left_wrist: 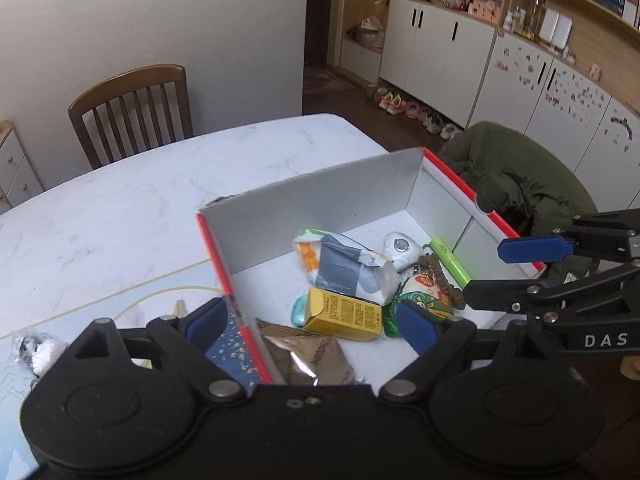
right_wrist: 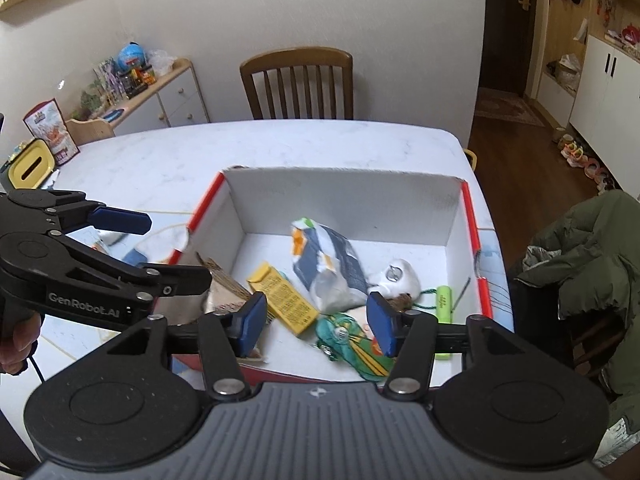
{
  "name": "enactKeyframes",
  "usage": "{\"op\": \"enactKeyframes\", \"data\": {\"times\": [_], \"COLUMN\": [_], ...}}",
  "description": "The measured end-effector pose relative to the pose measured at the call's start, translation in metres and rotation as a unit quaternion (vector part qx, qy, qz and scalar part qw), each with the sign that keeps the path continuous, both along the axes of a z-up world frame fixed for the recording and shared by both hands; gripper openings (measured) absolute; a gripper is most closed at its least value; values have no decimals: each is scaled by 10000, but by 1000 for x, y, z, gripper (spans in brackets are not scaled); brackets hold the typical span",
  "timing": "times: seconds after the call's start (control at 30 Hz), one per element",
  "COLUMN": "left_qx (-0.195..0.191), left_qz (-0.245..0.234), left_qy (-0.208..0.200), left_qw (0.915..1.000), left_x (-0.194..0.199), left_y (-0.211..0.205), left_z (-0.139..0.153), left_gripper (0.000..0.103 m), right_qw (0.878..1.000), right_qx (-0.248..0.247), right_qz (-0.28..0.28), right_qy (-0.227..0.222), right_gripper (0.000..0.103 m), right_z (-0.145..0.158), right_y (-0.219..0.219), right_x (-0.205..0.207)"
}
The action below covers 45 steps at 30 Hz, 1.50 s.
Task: Organize objects
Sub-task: 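Withdraw both tools from the box toward the red plush keychain and bag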
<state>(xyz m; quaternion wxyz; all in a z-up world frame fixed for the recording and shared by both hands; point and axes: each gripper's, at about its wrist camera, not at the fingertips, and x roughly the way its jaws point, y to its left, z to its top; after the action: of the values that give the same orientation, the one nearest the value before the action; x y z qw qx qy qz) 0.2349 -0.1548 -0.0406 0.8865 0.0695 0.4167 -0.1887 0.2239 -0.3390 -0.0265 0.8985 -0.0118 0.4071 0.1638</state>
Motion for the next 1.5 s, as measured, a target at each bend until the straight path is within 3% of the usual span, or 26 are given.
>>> {"op": "enactKeyframes", "data": {"times": [0.43, 0.87, 1.5], "left_qx": [-189, -218, -141], "left_qz": [316, 713, 1412], "left_qy": [-368, -191, -195], "left_qw": [9986, 9970, 9897], "left_x": [-20, -17, 15], "left_y": [69, 160, 298], "left_z": [20, 9, -13], "left_gripper": [102, 103, 103], "right_qw": [9998, 9976, 9951], "right_qx": [136, 253, 68], "right_qz": [107, 639, 983], "right_qy": [-79, -62, -25], "right_gripper": [70, 83, 84], "right_z": [10, 7, -14], "right_y": [59, 153, 266], "right_x": [-12, -27, -6]}}
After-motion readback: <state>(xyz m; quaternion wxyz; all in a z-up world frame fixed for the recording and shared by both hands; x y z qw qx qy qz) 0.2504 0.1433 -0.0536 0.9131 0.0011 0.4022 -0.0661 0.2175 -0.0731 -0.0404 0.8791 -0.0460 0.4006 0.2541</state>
